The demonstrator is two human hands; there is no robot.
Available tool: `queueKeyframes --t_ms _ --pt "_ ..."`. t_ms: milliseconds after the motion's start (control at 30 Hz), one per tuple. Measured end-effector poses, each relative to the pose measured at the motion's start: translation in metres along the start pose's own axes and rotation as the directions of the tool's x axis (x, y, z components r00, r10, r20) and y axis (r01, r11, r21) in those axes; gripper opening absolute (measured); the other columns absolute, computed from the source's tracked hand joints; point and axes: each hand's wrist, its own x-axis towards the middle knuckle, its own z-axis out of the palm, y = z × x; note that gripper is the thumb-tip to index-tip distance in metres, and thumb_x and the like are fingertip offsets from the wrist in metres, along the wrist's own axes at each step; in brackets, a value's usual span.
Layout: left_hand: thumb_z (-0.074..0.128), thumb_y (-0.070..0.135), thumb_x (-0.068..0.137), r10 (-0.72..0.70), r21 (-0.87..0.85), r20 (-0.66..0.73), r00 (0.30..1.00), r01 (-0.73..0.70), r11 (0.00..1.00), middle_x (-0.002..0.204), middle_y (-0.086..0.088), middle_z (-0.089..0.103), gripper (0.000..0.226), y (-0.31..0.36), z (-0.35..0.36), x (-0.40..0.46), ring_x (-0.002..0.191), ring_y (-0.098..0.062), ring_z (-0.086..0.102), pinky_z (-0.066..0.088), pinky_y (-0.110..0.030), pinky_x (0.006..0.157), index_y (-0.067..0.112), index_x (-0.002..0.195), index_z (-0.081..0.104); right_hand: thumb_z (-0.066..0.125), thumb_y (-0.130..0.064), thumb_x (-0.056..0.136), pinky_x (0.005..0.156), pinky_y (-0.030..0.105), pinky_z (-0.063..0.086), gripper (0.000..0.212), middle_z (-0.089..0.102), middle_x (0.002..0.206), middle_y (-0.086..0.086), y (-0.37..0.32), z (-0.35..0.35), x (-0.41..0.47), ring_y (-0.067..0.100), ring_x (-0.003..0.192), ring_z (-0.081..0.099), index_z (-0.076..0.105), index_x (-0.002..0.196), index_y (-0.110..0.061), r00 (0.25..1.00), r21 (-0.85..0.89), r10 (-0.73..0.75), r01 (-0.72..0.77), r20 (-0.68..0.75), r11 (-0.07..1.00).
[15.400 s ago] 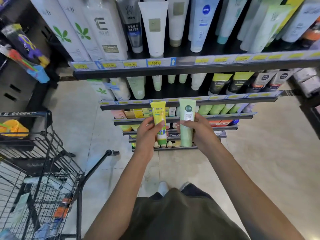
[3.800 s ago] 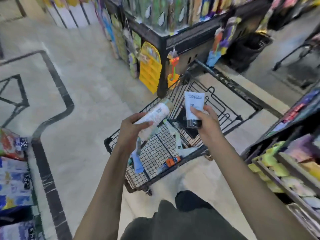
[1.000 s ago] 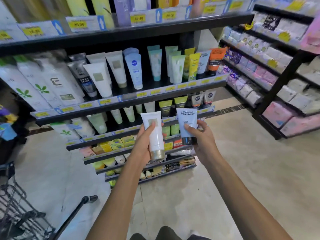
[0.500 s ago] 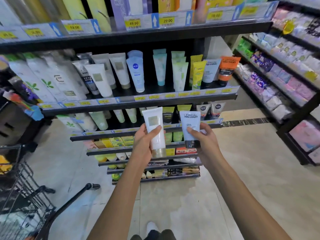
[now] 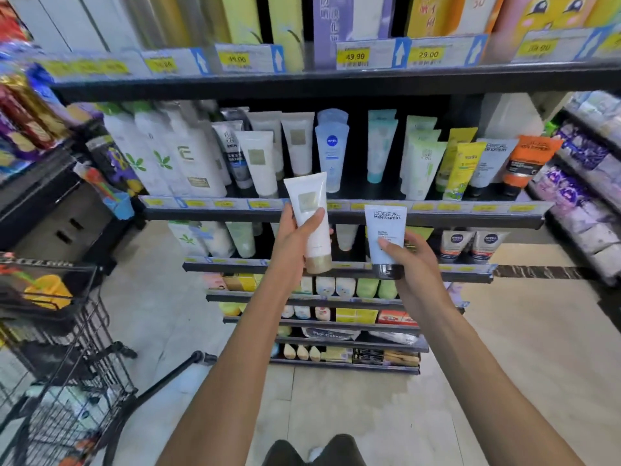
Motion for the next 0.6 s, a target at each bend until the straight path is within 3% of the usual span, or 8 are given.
queueKeyframes --t_ms 167,433,600 --pt "0.091 0.011 0.071 0.089 0.211 -0.047 0.995 -0.078 0.974 0.121 -0.001 0.069 0.066 0.019 -0.003 0.036 0.111 -0.023 0.067 0.058 -0.050 0.094 0.029 0.124 0.055 0.079 -0.013 0.088 0.085 0.047 0.061 0.053 0.080 0.103 -0.001 -0.002 0.016 0.014 0.021 0.095 0.076 0.056 0.135 -0.018 1.000 0.004 -0.023 0.023 0.003 1.000" --pt "0.087 0.015 0.079 0.273 0.315 -0.101 0.957 -0.230 0.921 0.121 0.007 0.068 0.061 0.048 0.012 0.071 0.113 -0.011 0.065 0.057 -0.038 0.096 0.022 0.130 0.054 0.079 -0.011 0.088 0.087 0.045 0.059 0.047 0.075 0.118 0.008 -0.008 0.016 0.034 0.027 0.105 0.073 0.058 0.131 -0.015 1.000 -0.005 -0.012 0.013 0.011 1.000" --pt "0.089 0.021 0.077 0.380 0.435 -0.192 0.905 -0.269 0.859 0.127 0.006 0.065 0.071 0.051 0.014 0.092 0.118 -0.013 0.062 0.055 -0.035 0.098 0.022 0.134 0.047 0.078 -0.009 0.088 0.081 0.040 0.056 0.045 0.077 0.113 0.007 -0.013 0.011 0.044 0.025 0.101 0.073 0.061 0.129 -0.014 1.000 -0.015 -0.016 0.017 0.022 1.000"
